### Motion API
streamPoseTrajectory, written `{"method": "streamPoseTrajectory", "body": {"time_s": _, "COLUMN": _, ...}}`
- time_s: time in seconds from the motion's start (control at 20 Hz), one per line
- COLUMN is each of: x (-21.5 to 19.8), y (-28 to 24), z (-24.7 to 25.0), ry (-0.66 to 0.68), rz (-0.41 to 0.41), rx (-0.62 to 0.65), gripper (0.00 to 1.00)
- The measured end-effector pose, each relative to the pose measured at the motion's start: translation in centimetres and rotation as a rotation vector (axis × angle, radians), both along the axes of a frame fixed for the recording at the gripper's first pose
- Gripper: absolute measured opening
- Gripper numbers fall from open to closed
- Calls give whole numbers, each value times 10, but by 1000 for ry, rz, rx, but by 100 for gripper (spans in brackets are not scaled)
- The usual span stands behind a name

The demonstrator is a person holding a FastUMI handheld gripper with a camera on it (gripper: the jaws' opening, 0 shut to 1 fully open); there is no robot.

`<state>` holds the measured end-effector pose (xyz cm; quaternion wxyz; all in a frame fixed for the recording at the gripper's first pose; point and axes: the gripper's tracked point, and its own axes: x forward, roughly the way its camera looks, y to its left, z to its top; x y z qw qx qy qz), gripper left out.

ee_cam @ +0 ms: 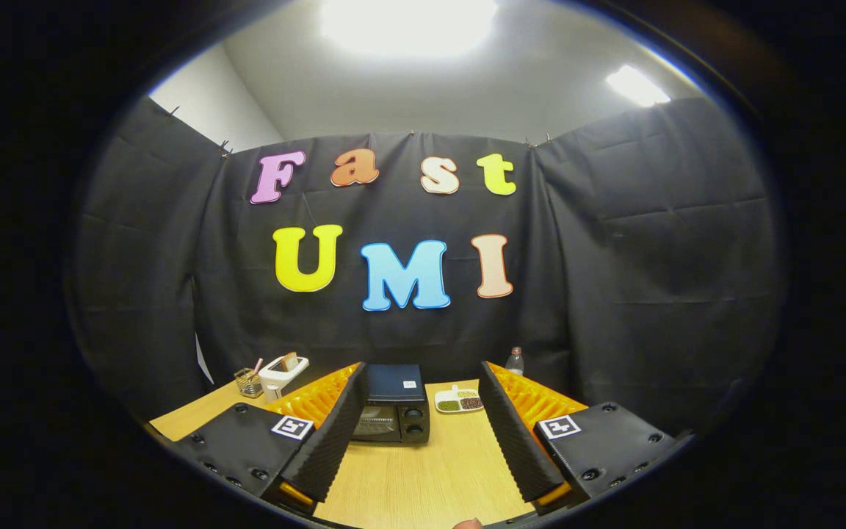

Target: Open the toaster oven, put the food inside, and close the toaster oven door.

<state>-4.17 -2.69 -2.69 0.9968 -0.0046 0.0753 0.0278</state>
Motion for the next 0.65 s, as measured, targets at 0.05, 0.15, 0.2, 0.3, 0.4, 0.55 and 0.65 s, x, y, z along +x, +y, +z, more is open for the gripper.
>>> {"method": "streamPoseTrajectory", "body": {"time_s": 0.05, "x": 1, "y": 2, "z": -2, "ry": 7, "rz": 6, "rx": 7, "gripper": 96}}
{"method": "streamPoseTrajectory", "body": {"time_s": 0.15, "x": 3, "y": 5, "z": -5, "ry": 27, "rz": 21, "rx": 22, "gripper": 96}}
{"method": "streamPoseTrajectory", "body": {"time_s": 0.2, "x": 5, "y": 5, "z": -6, "ry": 27, "rz": 22, "rx": 24, "gripper": 96}}
{"method": "streamPoseTrajectory", "body": {"time_s": 0.3, "x": 7, "y": 8, "z": 0, "ry": 11, "rz": 34, "rx": 19, "gripper": 96}}
{"method": "streamPoseTrajectory", "body": {"time_s": 0.4, "x": 6, "y": 12, "z": 1, "ry": 2, "rz": 51, "rx": 2, "gripper": 96}}
{"method": "streamPoseTrajectory", "body": {"time_s": 0.55, "x": 5, "y": 14, "z": 4, "ry": -9, "rz": 67, "rx": -18, "gripper": 96}}
{"method": "streamPoseTrajectory", "body": {"time_s": 0.65, "x": 6, "y": 14, "z": 4, "ry": -16, "rz": 70, "rx": -32, "gripper": 96}}
